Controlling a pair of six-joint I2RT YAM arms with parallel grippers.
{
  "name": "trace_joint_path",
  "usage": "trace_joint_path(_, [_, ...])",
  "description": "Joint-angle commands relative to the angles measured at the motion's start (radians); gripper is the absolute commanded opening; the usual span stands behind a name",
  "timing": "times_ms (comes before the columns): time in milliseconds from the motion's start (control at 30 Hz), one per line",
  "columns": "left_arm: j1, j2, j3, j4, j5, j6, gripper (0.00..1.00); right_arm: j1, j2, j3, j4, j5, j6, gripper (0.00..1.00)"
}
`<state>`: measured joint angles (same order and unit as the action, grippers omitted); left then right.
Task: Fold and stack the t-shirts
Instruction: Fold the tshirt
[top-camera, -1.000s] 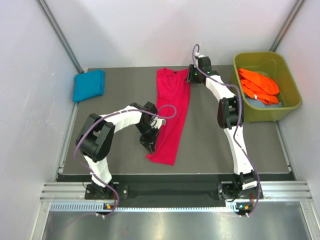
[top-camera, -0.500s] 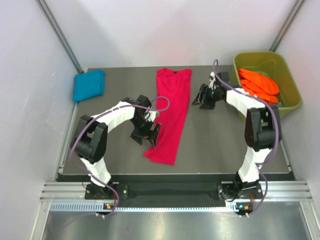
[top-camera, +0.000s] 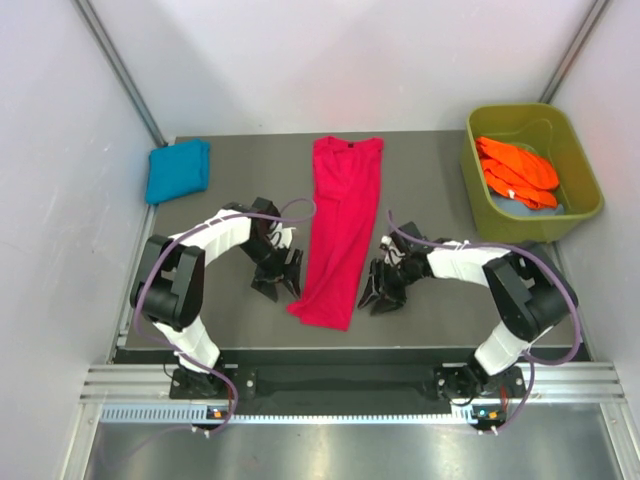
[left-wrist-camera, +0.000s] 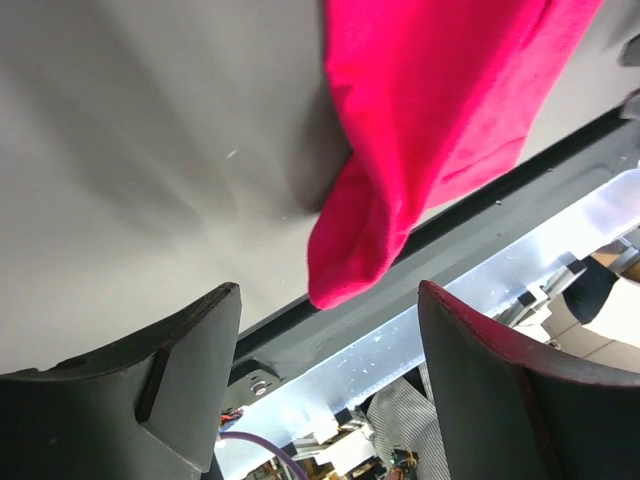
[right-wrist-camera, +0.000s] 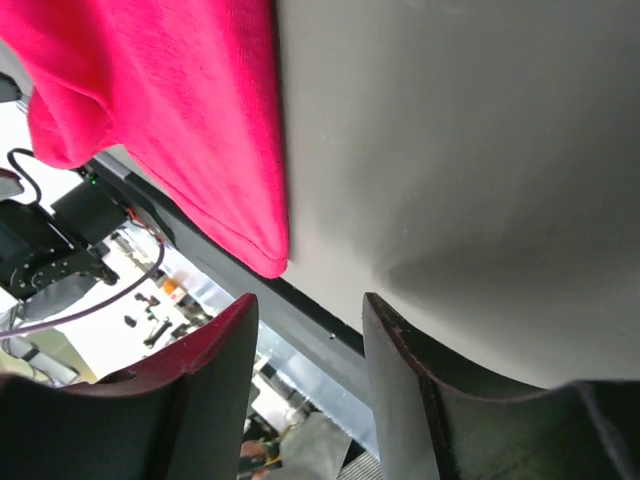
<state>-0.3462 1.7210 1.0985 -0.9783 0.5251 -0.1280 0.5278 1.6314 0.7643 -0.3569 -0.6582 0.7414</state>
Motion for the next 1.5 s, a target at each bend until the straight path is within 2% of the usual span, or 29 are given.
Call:
trace_joint_path(0, [-0.002,-0.026,0.008,0.020,0.055,-0.005,0.75,0.034,-0.010,-0.003,0.094,-0.024,0.065,0.46])
trace_joint_path(267, [-0.002,0.000,0.006,0.023,0.084,-0.010,0.69,0.196,0.114,0.087,0.194,-0.031,0.167,0.43])
trace_joint_path(467, [-0.002,-0.031,-0.011,0.012,0.096,-0.012,0.68,0.268,0.183,0.201,0.099,0.011,0.156,0.43])
trace_joint_path(733, [-0.002,-0.043,-0.020,0.018,0.116,-0.021,0.59,0.268,0.084,0.109,0.010,0.066,0.116,0.41])
trace_joint_path(833, [-0.002,-0.038,-0.019,0.021,0.119,-0.022,0.58,0.268,0.058,0.066,0.010,0.086,0.110,0.32])
trace_joint_path(867, [-0.002,-0.037,-0.019,0.026,0.119,-0.022,0.57,0.267,0.056,0.060,0.018,0.086,0.108,0.25])
trace_joint_path(967, [-0.002,-0.032,-0.020,0.035,0.115,-0.025,0.57,0.265,0.067,0.055,0.047,0.085,0.110,0.14])
trace_joint_path(1033, [-0.002,-0.034,-0.020,0.035,0.115,-0.028,0.57,0.261,0.088,0.073,0.064,0.085,0.116,0.15])
trace_joint_path(1133, [-0.002,-0.043,-0.015,0.033,0.108,-0.028,0.58,0.252,0.116,0.110,0.072,0.081,0.119,0.22])
trace_joint_path(1167, [-0.002,-0.044,-0.017,0.035,0.107,-0.030,0.58,0.250,0.120,0.116,0.073,0.083,0.124,0.31])
trace_joint_path(1267, [-0.002,-0.057,-0.026,0.033,0.104,-0.032,0.61,0.250,0.131,0.130,0.081,0.083,0.133,0.37])
trace_joint_path(1367, [-0.002,-0.066,-0.041,0.036,0.098,-0.032,0.65,0.251,0.131,0.130,0.098,0.081,0.139,0.39])
trace_joint_path(1467, [-0.002,-0.066,-0.051,0.043,0.101,-0.035,0.64,0.261,0.140,0.133,0.107,0.085,0.141,0.36])
